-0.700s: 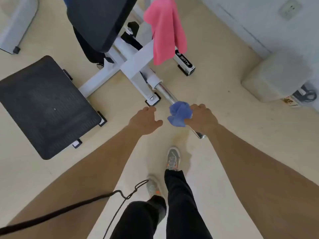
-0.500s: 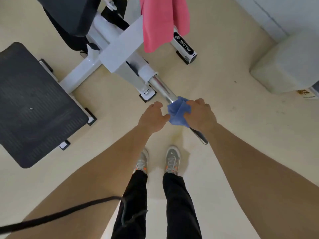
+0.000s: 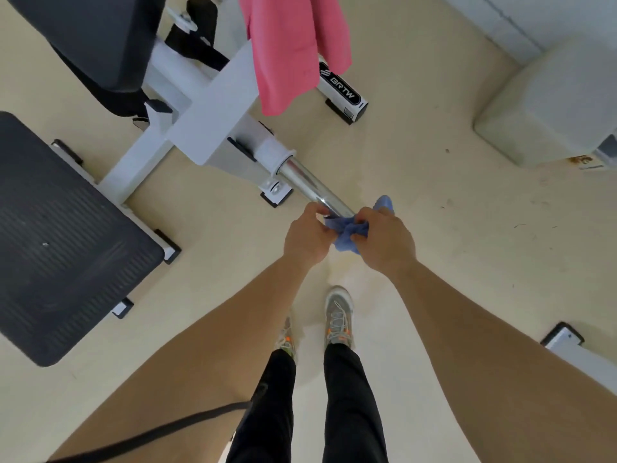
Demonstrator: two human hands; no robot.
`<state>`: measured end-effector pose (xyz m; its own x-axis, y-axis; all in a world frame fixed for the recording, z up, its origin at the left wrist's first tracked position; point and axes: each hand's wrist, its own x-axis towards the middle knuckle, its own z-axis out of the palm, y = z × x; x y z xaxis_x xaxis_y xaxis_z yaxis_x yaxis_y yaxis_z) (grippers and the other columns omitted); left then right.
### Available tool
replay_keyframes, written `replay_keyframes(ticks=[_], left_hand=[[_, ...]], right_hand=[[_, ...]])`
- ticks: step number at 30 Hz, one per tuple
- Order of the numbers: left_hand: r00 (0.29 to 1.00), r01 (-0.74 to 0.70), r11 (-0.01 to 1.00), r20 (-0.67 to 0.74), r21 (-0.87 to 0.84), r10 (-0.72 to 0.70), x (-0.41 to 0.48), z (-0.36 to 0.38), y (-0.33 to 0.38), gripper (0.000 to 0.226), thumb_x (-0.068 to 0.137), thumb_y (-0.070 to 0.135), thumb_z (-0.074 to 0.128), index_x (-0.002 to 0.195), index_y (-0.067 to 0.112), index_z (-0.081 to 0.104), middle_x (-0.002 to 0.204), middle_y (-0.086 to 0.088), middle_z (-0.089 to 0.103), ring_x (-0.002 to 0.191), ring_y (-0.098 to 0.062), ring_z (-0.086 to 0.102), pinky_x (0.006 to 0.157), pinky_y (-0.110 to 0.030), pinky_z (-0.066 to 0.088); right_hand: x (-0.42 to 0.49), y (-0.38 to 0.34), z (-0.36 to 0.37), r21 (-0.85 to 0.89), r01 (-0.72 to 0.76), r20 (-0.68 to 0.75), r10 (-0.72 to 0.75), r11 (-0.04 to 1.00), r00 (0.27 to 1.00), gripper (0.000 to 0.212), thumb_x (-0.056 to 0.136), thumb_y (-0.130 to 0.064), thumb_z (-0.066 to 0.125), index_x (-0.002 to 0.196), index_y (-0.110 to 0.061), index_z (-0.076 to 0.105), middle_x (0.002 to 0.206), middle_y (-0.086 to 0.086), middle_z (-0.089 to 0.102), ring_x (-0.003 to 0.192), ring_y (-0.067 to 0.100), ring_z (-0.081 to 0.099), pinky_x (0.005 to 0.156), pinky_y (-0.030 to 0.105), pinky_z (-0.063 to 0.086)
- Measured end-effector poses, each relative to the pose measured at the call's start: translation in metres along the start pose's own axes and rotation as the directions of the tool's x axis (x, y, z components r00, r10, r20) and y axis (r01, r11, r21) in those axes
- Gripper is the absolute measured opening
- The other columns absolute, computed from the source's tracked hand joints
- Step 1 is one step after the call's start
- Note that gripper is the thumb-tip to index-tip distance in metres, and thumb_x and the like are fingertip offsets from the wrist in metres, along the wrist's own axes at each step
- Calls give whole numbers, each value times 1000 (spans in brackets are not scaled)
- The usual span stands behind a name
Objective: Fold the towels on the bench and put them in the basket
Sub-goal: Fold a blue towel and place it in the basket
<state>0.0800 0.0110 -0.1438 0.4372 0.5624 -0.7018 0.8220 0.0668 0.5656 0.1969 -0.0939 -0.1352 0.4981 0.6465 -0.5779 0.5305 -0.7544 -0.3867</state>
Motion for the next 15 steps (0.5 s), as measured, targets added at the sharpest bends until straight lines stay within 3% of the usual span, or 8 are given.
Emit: replay_keyframes(ticks=[3, 6, 9, 12, 15], left_hand=[[991, -78, 993, 111, 86, 69, -23, -22, 17, 37, 92, 23, 62, 129, 27, 61, 85, 7, 63, 85, -18, 59, 78, -29, 47], [971, -114, 979, 226, 171, 73, -55, -47, 40, 19, 93, 25, 63, 103, 12, 73, 90, -7, 66, 83, -24, 58, 75, -34, 45], [967, -160, 973, 222, 165, 121, -95, -79, 68, 31, 82, 33, 64, 94, 5, 72, 88, -11, 67, 79, -21, 56, 70, -29, 41], [942, -281, 939, 244, 201, 230, -138, -111, 107, 12, 91, 21, 62, 86, 11, 67, 78, 0, 60, 75, -16, 51, 65, -26, 39], [886, -420, 888, 296, 189, 356, -181, -133, 147, 16, 91, 15, 58, 78, 25, 61, 80, 2, 60, 78, -19, 54, 76, -36, 47]], right_hand=[[-27, -14, -23, 84, 24, 44, -28, 996, 999, 16, 94, -19, 54, 107, -19, 63, 99, 4, 54, 81, 24, 56, 71, 39, 51], [-64, -30, -56, 230, 23, -1, -23, 973, 1000, 12, 90, -14, 57, 98, -15, 66, 90, 7, 57, 77, 21, 54, 70, 35, 48], [-103, -49, -97, 299, 9, -31, 0, 954, 1000, 6, 89, -13, 59, 91, -13, 65, 76, 6, 61, 64, 15, 53, 58, 24, 41], [-140, -70, -140, 292, -19, -49, 35, 956, 998, 8, 87, -14, 60, 89, -20, 64, 65, -7, 54, 59, 11, 50, 51, 18, 36], [-183, -94, -175, 300, -52, -115, 90, 953, 989, 8, 82, -23, 59, 82, -31, 58, 75, -4, 53, 75, 21, 55, 55, 25, 38]])
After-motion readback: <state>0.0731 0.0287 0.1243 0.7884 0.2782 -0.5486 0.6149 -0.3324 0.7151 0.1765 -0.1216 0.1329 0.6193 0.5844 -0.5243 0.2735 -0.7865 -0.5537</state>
